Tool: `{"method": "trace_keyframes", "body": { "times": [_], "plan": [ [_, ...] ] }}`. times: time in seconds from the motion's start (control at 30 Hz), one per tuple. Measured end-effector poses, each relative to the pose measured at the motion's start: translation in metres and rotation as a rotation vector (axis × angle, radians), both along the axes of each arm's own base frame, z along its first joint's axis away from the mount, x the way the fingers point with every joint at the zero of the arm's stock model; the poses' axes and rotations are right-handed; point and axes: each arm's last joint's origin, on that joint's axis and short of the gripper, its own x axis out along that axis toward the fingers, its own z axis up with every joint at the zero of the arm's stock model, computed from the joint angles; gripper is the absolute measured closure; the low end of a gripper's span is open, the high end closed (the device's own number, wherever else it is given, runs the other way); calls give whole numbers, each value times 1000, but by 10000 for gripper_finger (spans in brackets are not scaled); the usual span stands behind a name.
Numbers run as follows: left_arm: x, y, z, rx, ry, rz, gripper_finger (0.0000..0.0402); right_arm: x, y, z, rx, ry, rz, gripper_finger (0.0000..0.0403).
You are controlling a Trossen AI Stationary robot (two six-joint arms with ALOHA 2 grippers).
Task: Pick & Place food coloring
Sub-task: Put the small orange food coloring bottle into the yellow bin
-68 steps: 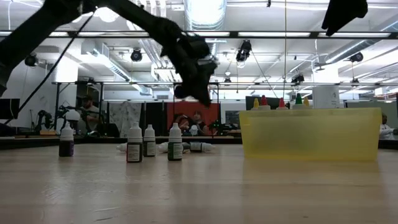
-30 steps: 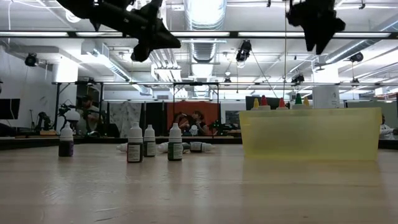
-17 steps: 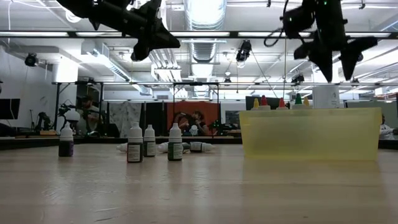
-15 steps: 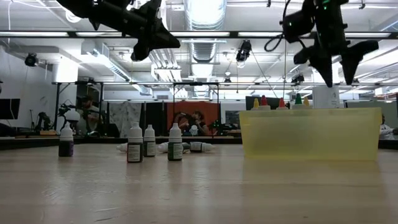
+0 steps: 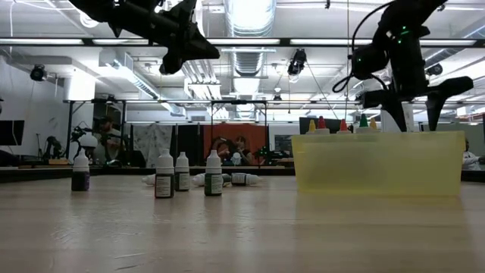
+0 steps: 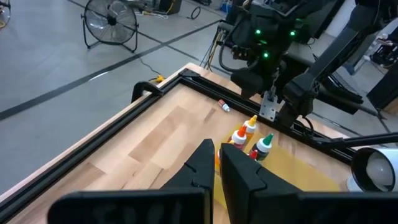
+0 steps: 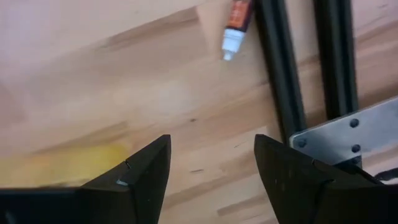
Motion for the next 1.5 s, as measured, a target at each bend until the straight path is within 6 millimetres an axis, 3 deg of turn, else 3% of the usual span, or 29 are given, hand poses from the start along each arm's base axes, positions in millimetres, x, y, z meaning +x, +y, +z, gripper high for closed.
{"method": "trace_keyframes", "body": {
  "times": [0.4,0.7,0.97,1.2,1.5],
  "plan": [
    [0,0,0,-2,1,0,401,-15,-7,-19,-18,-1,-179,181],
    [-1,0,-3,-18,28,-1,401,-14,-6,-27,-127,-152,-301,181],
    [-1,-1,-5,-22,43,-1,401,-18,-7,-31,-133,-138,-343,181],
    [-1,-1,-5,-25,48,-1,401,-29,-1,-47,-107,-80,-438,181],
    [-1,-1,-6,-27,54,-1,401,-33,-2,-50,-214,17,-468,181]
  ]
}}
